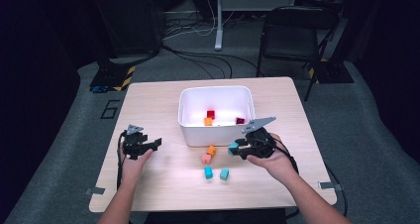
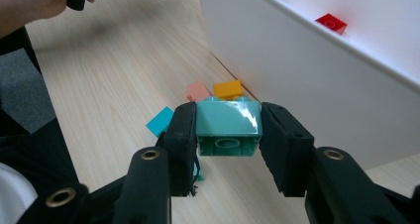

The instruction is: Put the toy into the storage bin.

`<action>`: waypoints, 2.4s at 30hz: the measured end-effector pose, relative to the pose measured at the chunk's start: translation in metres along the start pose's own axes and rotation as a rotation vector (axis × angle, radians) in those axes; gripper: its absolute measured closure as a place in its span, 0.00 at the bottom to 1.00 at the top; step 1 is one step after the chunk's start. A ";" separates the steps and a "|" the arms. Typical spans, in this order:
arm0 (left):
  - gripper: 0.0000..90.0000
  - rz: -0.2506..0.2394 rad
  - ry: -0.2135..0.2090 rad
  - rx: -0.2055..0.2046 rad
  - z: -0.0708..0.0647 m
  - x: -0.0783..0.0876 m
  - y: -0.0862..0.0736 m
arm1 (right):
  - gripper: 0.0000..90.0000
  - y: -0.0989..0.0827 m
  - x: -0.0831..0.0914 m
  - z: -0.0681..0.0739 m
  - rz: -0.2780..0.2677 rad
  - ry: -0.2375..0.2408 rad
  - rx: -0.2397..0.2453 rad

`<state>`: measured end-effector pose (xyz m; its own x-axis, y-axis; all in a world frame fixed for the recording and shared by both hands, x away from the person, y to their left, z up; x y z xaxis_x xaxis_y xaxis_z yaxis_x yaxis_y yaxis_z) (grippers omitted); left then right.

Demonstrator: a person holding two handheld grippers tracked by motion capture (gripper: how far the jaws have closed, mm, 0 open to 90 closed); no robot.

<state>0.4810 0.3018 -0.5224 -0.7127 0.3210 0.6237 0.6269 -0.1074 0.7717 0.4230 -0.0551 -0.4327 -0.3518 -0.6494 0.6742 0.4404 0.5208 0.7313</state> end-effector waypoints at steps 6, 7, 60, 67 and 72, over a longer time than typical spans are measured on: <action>0.35 0.000 -0.001 0.001 0.000 0.000 0.000 | 0.65 0.019 0.010 -0.001 -0.004 0.010 0.010; 0.35 -0.001 -0.001 0.001 0.000 0.000 0.000 | 0.65 0.023 0.011 -0.002 -0.006 0.011 0.010; 0.35 -0.007 -0.004 0.018 0.006 0.000 0.001 | 0.65 0.119 -0.054 -0.092 -0.023 -0.147 -0.086; 0.35 -0.005 -0.007 0.017 0.006 0.000 0.001 | 0.65 0.128 -0.069 -0.095 -0.022 -0.147 -0.093; 0.35 -0.014 -0.006 0.018 0.006 0.001 0.002 | 0.65 0.132 -0.079 -0.095 -0.009 -0.150 -0.089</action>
<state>0.4835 0.3076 -0.5214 -0.7198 0.3283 0.6117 0.6222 -0.0858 0.7782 0.5878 0.0125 -0.3990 -0.4724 -0.5603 0.6804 0.5059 0.4598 0.7298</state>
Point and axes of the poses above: each handheld gripper's, and its own axes: x roughly backward along the jaws, y roughly out of its top, z roughly to its left, the point moved 6 cm from there along -x, roughly forward along the jaws, and after that the axes turned 1 degree about y, right-handed, at the moved point
